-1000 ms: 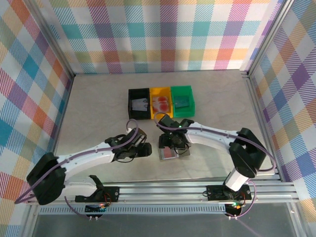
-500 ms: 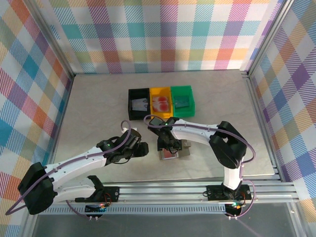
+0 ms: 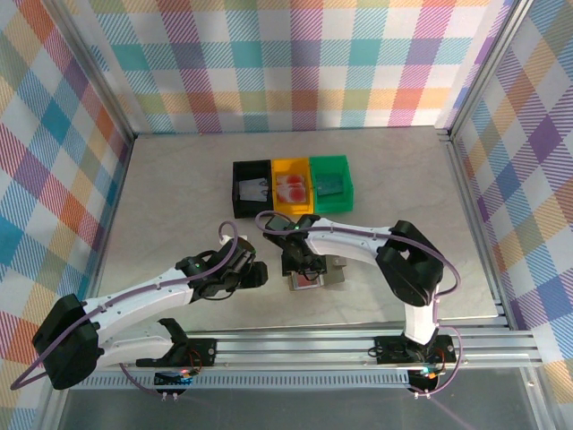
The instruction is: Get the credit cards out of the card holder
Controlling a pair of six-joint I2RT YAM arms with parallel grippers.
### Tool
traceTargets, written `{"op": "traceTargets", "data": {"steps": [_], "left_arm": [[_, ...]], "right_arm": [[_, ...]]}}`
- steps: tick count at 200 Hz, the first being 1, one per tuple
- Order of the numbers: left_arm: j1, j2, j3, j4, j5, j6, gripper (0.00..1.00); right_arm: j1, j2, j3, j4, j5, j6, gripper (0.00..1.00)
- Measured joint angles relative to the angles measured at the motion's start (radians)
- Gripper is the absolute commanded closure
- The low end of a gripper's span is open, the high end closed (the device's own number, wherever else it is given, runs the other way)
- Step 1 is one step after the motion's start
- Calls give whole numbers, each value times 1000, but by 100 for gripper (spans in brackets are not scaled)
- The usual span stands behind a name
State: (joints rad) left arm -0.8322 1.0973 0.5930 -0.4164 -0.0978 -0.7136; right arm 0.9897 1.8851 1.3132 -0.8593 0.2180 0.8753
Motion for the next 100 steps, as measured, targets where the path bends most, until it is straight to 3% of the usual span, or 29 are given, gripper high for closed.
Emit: {"op": "traceTargets", "data": {"steps": [66,100], "left_arm": [[0,0,-1,0,1,0,38],[0,0,-1,0,2,0,38]], "right_arm": [[0,30,0,-5,10,0,36],[0,30,0,-6,10,1,46]]}}
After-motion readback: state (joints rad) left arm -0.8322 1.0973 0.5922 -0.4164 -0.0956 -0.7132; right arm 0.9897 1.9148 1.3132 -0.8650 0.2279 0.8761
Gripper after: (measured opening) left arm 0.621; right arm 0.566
